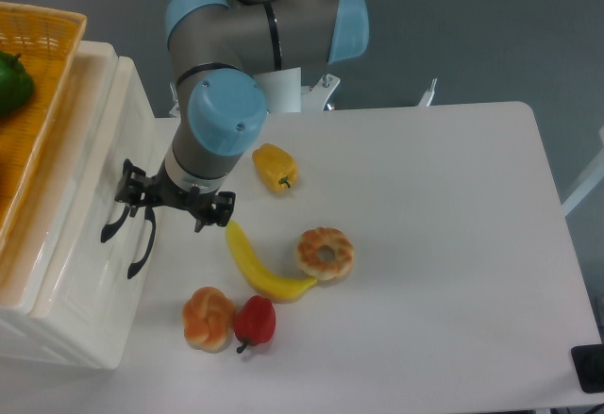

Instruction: Slide the top white drawer open

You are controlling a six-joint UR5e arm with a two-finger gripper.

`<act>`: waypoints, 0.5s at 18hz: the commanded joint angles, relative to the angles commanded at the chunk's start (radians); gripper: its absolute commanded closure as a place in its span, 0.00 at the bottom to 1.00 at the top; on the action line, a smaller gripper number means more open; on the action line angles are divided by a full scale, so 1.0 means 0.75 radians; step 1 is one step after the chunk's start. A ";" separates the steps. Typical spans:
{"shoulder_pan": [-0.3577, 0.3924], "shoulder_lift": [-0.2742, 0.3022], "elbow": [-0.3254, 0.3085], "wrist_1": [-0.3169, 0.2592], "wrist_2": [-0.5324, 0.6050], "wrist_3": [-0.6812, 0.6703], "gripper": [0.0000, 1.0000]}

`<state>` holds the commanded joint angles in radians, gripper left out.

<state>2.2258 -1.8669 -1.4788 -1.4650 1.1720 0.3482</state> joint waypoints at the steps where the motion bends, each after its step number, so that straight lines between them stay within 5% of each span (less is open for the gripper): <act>1: 0.000 0.006 0.000 0.002 0.000 0.000 0.00; 9: 0.000 0.006 0.002 0.014 0.018 0.004 0.00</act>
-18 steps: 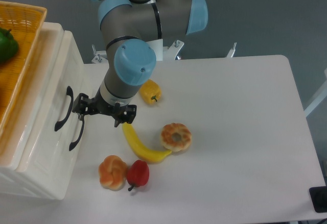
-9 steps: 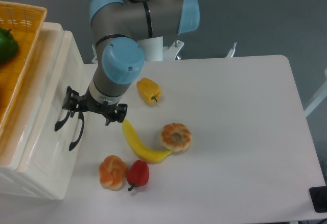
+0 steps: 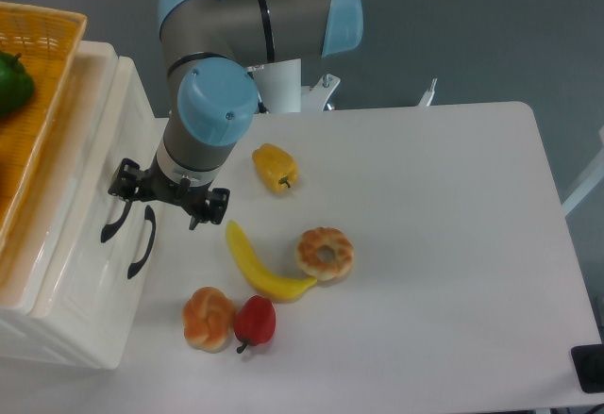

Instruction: Slide the top white drawer open

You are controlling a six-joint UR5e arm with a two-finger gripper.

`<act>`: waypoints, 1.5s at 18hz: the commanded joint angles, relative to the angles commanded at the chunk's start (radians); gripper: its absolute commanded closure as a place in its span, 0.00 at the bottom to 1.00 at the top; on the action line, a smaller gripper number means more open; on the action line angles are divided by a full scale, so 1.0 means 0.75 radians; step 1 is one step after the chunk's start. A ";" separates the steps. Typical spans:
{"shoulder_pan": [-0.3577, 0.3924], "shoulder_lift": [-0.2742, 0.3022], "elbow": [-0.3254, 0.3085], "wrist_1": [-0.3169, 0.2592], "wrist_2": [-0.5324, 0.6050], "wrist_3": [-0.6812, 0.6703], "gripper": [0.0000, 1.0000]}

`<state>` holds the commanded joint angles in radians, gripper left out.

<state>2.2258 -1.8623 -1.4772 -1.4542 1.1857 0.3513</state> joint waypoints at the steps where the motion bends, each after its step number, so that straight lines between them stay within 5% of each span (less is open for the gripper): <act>1: -0.002 0.000 -0.002 0.000 0.014 0.000 0.00; 27: -0.027 0.000 -0.033 -0.006 0.031 -0.002 0.00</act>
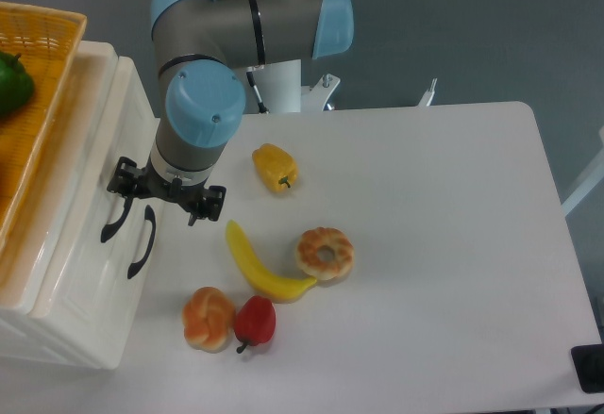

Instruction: Slide the top white drawer open

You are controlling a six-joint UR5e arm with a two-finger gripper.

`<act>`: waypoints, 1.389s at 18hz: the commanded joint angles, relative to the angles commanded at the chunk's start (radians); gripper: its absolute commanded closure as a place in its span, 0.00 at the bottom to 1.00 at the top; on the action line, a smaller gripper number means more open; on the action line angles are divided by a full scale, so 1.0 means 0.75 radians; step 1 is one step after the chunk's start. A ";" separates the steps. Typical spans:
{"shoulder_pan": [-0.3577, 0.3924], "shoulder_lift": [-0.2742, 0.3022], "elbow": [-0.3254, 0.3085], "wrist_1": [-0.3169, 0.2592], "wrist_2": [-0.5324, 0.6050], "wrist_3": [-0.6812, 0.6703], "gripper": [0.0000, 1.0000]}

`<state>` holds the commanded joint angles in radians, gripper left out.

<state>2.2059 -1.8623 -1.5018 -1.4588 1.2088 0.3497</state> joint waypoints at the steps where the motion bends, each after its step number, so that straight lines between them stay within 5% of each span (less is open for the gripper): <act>1: 0.000 0.000 0.000 0.000 0.000 0.000 0.00; 25: 0.006 0.000 -0.004 0.002 -0.018 0.002 0.00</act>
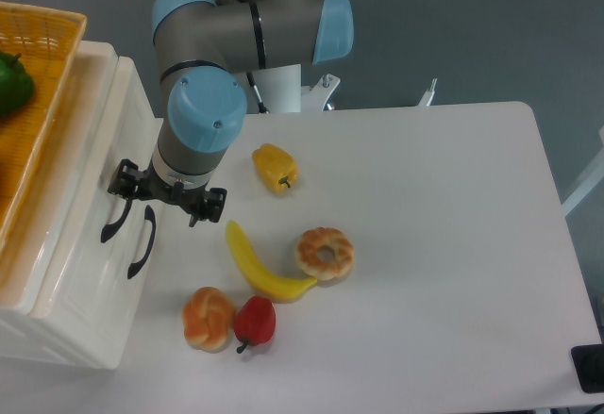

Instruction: Slide the top white drawer open

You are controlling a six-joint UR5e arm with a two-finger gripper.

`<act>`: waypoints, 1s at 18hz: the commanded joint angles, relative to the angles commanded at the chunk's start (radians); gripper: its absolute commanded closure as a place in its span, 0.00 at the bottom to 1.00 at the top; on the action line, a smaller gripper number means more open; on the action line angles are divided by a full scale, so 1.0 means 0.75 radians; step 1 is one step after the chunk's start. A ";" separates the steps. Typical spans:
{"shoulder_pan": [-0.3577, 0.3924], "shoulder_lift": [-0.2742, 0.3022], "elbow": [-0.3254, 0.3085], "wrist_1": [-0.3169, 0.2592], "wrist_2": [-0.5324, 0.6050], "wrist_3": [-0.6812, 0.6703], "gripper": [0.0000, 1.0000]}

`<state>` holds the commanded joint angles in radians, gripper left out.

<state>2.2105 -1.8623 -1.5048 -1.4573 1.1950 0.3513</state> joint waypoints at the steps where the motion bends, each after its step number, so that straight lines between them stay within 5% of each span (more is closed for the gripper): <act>1: 0.000 0.000 0.000 0.000 -0.008 0.000 0.00; 18: -0.008 -0.008 -0.016 0.000 -0.023 -0.002 0.00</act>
<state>2.2043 -1.8684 -1.5171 -1.4573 1.1781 0.3497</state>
